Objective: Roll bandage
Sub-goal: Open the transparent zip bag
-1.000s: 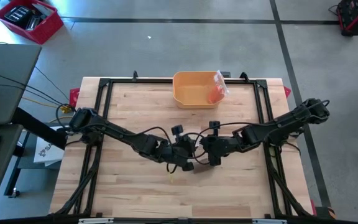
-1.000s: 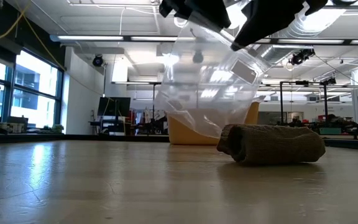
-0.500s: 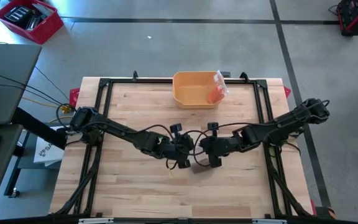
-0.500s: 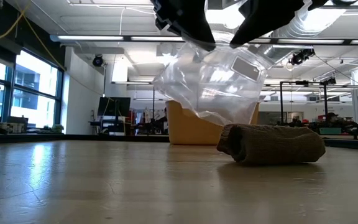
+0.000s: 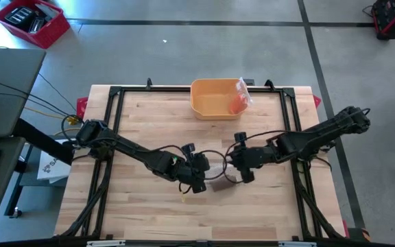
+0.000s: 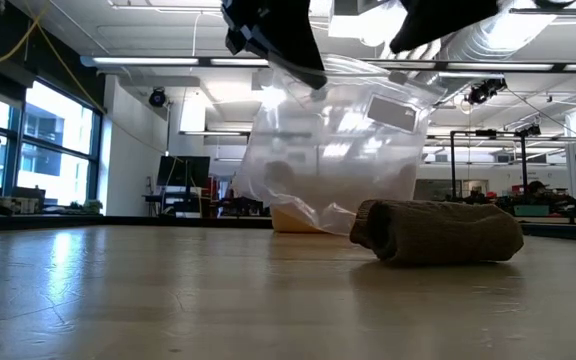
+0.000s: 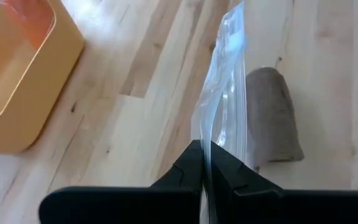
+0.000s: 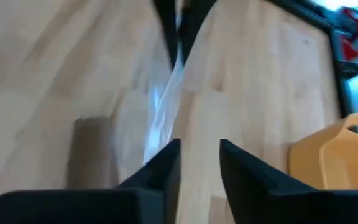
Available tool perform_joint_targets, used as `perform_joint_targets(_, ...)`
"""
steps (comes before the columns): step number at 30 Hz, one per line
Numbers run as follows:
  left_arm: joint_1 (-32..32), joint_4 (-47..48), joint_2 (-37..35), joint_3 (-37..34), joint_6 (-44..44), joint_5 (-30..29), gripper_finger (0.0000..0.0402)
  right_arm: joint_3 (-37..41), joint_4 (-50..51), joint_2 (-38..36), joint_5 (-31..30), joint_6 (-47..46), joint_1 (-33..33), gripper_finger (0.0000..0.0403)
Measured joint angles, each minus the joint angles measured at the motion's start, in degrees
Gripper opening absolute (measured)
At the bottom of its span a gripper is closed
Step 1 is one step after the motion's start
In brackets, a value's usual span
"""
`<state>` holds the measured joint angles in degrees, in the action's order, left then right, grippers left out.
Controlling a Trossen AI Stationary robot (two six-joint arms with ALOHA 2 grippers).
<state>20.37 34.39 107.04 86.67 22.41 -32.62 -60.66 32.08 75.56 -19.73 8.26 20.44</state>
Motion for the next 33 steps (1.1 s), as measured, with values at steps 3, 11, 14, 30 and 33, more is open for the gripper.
perform_joint_targets(3, 0.5, 0.0, 0.0, 0.0, 0.6, 0.0, 0.0001, 0.1, 2.1, -1.0, 4.2, 2.9, 0.2, 0.0119)
perform_joint_targets(11, 0.7, 0.2, 0.0, 0.0, 3.9, -0.1, 0.0000, 4.0, -6.4, 2.2, -3.9, 4.0, 6.5, 0.0121)
perform_joint_targets(14, 0.7, 0.2, 0.0, 0.0, 4.0, 0.0, 0.0000, 4.4, -8.2, 3.9, -13.8, 3.3, 8.8, 0.0121)
perform_joint_targets(30, 0.7, 0.1, 0.0, 0.0, 7.6, 0.3, 0.0000, 4.4, -11.6, 9.1, -17.9, 2.7, 8.7, 0.0059)
perform_joint_targets(33, 0.7, 0.1, 0.0, 0.0, 7.6, 0.5, 0.0000, 4.4, -11.4, 9.1, -17.8, 2.7, 8.7, 0.0025)
